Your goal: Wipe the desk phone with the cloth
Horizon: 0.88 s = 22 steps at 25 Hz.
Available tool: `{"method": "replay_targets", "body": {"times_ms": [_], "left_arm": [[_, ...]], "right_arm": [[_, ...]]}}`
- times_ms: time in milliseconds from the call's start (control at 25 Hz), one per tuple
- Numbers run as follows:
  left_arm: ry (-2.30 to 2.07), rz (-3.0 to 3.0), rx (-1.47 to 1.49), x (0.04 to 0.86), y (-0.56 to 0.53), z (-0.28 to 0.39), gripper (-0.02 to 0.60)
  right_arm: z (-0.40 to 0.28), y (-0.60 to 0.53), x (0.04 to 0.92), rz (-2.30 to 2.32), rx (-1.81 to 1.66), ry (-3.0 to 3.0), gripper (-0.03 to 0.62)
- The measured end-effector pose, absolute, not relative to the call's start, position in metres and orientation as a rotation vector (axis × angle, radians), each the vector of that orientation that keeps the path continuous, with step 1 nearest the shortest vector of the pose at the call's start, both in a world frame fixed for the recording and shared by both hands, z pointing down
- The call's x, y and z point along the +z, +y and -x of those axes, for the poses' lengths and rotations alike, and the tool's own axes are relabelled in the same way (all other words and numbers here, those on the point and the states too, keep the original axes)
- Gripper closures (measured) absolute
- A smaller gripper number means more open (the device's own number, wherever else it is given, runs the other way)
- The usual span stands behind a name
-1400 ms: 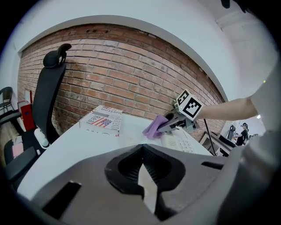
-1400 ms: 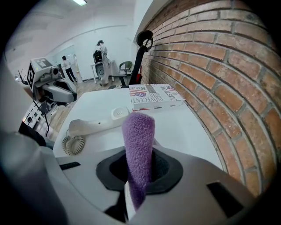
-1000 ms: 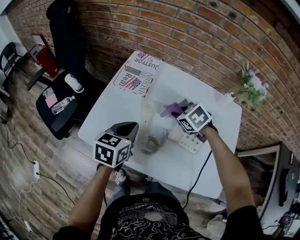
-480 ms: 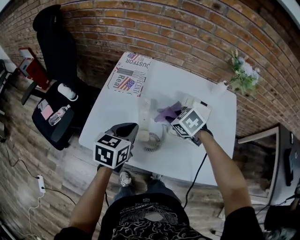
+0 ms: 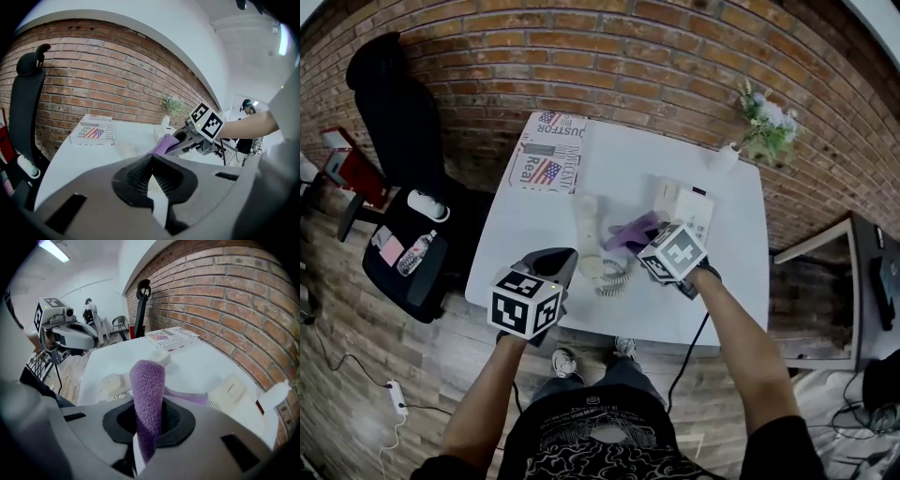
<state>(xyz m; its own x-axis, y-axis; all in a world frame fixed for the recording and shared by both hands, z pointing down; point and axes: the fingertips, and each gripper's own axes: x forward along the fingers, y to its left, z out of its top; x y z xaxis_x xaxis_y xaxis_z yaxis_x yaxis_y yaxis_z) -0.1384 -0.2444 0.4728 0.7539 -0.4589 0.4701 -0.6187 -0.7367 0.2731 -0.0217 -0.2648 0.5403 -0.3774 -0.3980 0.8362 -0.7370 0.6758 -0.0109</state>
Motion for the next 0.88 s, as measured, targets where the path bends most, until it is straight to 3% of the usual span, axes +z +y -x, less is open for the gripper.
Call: {"method": "replay_targets", "body": {"times_ms": [520, 880], "left_arm": [[-0.658, -2.615, 0.563, 0.473, -0.225, 0.13, 0.577], [-0.609, -2.684, 0.542, 0.451, -0.228, 0.106, 0.577]], "right_arm": [[0.033, -0.231, 0.538, -1.041, 0.542, -2.03, 0.548], [0.007, -0.228, 0.485, -1.29, 0.542, -2.1, 0.548]]}}
